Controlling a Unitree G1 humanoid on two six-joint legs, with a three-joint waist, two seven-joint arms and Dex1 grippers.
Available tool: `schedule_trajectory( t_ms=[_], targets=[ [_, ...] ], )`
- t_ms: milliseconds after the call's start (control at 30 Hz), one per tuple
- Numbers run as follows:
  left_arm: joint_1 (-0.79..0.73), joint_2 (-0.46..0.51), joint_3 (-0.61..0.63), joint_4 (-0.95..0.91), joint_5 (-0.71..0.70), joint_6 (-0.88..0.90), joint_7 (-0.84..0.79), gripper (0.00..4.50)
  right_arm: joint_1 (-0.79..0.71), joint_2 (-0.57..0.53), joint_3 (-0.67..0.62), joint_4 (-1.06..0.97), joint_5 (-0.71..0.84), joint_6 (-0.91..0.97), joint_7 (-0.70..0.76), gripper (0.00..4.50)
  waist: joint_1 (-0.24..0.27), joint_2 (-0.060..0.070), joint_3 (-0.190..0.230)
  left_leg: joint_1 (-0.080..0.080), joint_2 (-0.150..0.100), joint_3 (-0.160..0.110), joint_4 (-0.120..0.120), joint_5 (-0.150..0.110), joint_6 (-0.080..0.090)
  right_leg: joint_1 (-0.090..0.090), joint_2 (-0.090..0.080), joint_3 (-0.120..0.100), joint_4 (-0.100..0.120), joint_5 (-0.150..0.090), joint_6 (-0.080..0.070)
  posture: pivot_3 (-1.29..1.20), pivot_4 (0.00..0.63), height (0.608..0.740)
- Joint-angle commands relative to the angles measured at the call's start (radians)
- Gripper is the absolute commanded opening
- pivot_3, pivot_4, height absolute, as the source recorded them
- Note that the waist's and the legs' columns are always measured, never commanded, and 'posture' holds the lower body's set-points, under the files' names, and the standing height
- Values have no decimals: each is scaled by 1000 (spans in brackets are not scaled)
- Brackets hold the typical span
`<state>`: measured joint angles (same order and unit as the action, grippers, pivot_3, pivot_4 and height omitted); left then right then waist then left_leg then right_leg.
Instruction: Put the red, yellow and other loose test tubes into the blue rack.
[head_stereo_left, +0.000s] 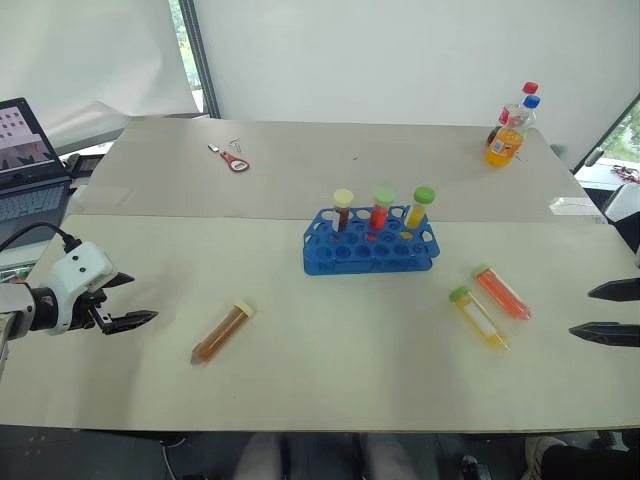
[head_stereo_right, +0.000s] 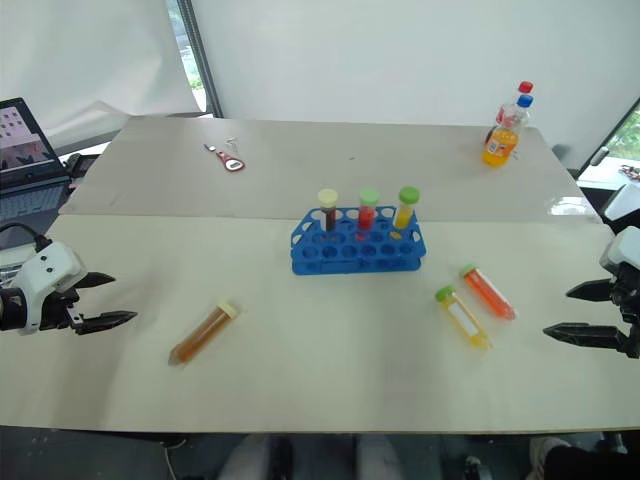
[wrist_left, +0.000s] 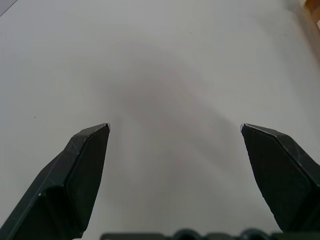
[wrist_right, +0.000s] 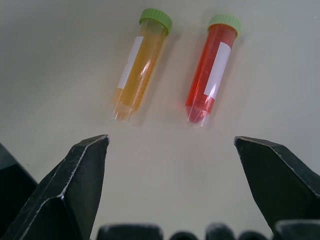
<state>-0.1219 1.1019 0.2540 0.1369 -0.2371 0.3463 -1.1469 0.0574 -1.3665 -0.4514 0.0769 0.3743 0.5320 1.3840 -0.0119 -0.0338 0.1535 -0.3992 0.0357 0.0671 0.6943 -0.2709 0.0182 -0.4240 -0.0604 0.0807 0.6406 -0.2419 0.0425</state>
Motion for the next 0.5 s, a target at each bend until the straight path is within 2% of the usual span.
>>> schedule_trajectory(
  t_ms=[33,267,500],
  targets=[
    [-13,13,20,13,11,-45,15,4486,-20,7,-41,1,-12,-28,-15,4465,0,0,0,0,0,0,0,0,0,0,0,0,0,0,0,0,150,740],
    [-14,7,36,44,-2,-106,9,4486,-47,41,-28,2,-10,-41,-42,4465,0,0,0,0,0,0,0,0,0,0,0,0,0,0,0,0,150,740],
    [-59,1,36,19,-63,-45,-9,4486,-62,49,-23,14,-11,-44,-50,4465,1,0,0,0,0,0,0,0,0,0,0,0,0,0,0,0,150,740]
  ],
)
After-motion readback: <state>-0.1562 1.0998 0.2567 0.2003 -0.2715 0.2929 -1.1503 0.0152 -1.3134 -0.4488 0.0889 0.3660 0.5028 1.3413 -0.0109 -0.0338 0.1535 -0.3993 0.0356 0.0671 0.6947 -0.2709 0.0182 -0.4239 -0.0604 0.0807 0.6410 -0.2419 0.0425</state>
